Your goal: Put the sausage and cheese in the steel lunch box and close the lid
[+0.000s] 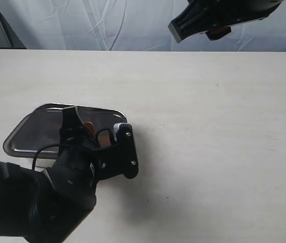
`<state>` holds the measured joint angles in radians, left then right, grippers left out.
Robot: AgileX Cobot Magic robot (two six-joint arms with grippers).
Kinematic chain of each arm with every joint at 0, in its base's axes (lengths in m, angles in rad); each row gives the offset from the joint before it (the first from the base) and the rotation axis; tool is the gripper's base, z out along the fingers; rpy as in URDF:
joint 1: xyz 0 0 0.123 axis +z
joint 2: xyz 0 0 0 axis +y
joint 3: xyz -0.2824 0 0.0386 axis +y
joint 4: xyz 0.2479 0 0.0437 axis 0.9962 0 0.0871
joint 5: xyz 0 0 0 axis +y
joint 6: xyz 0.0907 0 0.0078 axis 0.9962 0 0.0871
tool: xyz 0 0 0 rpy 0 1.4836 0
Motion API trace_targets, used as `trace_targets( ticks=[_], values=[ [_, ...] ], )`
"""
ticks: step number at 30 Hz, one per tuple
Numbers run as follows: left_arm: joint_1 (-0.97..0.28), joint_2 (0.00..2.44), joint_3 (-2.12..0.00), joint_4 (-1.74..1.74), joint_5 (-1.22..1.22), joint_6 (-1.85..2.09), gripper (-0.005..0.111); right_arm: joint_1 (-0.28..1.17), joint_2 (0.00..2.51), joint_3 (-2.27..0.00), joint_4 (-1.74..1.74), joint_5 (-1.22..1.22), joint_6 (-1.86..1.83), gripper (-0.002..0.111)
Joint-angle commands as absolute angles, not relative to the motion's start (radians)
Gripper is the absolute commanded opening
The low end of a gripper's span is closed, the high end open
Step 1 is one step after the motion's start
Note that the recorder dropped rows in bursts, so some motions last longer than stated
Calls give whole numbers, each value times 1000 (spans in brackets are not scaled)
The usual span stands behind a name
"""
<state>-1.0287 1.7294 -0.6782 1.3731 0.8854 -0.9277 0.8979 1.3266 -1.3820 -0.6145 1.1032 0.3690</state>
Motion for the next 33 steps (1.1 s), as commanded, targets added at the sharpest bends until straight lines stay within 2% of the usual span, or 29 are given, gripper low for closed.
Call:
trace_targets(
  ticks=[1,7,17,33],
  values=[
    [-1040,1720,-681,1287,871,-895,58,895,1320,-1380,-626,1095,371,55],
    [-1051,1720,-717,1155,871,-827,58,895,1320,-1380,-626,1089,371,55],
    [-1148,1720,-791,1074,869,-769,58,895,1320,-1380,-630,1089,371,55],
    [-1149,1720,-914,951,899,-695,58,895,1320,-1380,-630,1089,371,55]
  ],
)
